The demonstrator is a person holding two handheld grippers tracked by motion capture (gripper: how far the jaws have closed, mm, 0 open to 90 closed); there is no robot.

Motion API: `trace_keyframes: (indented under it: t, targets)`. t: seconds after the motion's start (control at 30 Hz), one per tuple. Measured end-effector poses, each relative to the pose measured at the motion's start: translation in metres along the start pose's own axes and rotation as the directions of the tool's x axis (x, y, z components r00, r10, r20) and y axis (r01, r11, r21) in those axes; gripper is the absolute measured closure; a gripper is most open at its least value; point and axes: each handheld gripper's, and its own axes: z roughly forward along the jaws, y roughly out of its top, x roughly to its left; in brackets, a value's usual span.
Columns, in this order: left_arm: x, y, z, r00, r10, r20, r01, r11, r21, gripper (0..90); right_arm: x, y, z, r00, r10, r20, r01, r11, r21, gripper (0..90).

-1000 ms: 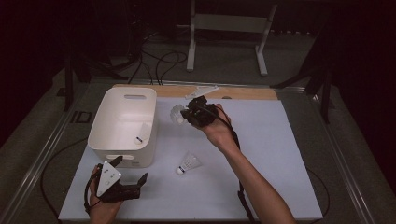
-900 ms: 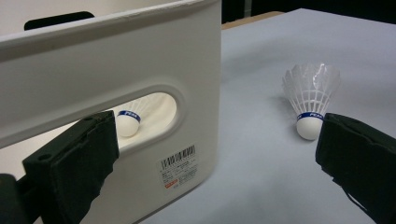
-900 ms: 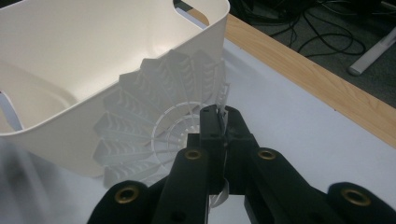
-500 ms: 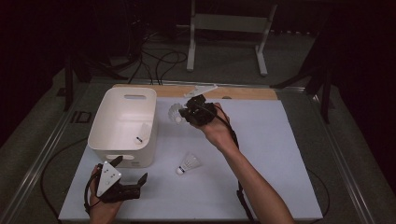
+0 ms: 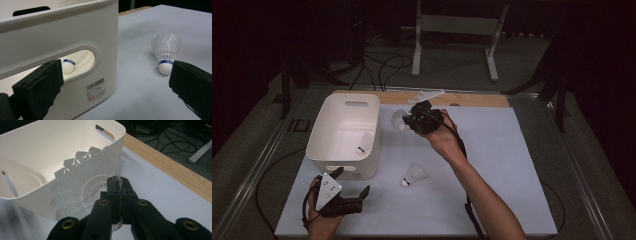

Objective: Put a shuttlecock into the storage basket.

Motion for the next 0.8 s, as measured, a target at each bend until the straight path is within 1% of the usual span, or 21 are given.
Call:
trace_keyframes:
  t: [0.1, 0.27, 0.57, 0.8]
  targets:
    - [0.000, 0.000, 0.000, 1.0000, 0.000, 0.000, 0.000, 1.0000, 0.000, 0.2, 0.001, 0.001, 0.000, 1.0000, -0.001, -0.002, 0.001, 1.000, -0.008, 89.0]
    - [0.000, 0.000, 0.000, 1.0000, -0.002, -0.001, 0.002, 1.0000, -0.002, 0.2, 0.002, 0.004, -0.001, 1.0000, -0.006, -0.002, 0.006, 1.000, -0.007, 89.0]
    - [0.000, 0.000, 0.000, 1.0000, 0.000, -0.001, 0.000, 1.0000, -0.001, 0.2, 0.005, 0.007, -0.002, 0.9998, -0.012, -0.014, 0.011, 1.000, -0.012, 89.0]
    - [0.000, 0.000, 0.000, 1.0000, 0.002, -0.001, -0.002, 1.0000, -0.001, 0.2, 0.010, 0.011, 0.000, 0.9996, -0.014, -0.025, 0.013, 1.000, -0.020, 89.0]
